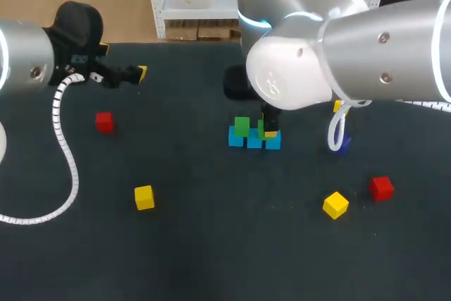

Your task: Place the blue cubes, place green cubes on the blue cubes, place the yellow cubes on the green cubes, then place the red cubes on the yellow cubes, and place purple cube on the red cubes.

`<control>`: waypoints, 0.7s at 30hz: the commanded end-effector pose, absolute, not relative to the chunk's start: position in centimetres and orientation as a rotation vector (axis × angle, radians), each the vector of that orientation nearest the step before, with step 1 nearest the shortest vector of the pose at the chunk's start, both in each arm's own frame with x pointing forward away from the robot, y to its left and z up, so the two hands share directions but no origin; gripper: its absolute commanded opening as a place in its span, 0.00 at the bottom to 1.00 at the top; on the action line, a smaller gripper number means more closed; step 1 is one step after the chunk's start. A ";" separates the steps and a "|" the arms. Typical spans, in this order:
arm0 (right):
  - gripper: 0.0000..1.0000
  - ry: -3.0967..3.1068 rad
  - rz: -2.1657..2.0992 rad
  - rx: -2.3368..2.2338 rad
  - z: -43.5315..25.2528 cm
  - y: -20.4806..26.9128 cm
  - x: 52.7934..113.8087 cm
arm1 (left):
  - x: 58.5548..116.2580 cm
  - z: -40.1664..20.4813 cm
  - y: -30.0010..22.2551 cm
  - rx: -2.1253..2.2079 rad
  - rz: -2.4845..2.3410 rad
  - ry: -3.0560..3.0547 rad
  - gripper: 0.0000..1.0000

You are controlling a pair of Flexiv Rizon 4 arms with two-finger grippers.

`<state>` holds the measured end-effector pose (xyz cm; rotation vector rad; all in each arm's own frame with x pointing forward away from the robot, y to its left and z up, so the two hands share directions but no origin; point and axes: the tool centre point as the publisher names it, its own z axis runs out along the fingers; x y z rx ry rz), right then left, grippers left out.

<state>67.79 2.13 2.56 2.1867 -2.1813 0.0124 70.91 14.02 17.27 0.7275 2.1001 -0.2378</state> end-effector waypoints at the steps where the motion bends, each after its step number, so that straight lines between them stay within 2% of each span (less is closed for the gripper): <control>1: 0.32 -2.194 0.016 2.181 2.5 2.1 67.8 | 70.9 17.2 14.2 0.732 -0.245 2.097 1.00; 18: 0.39 -2.216 0.011 2.171 2.6 2.1 68.0 | 70.9 17.2 14.2 0.732 -0.245 2.097 1.00; 20: 0.50 -2.215 0.012 2.170 2.5 2.1 68.0 | 70.9 17.2 14.2 0.732 -0.245 2.097 1.00; 21: 0.67 -2.215 0.013 2.170 2.5 2.1 68.0 | 70.9 17.2 14.2 0.732 -0.245 2.097 1.00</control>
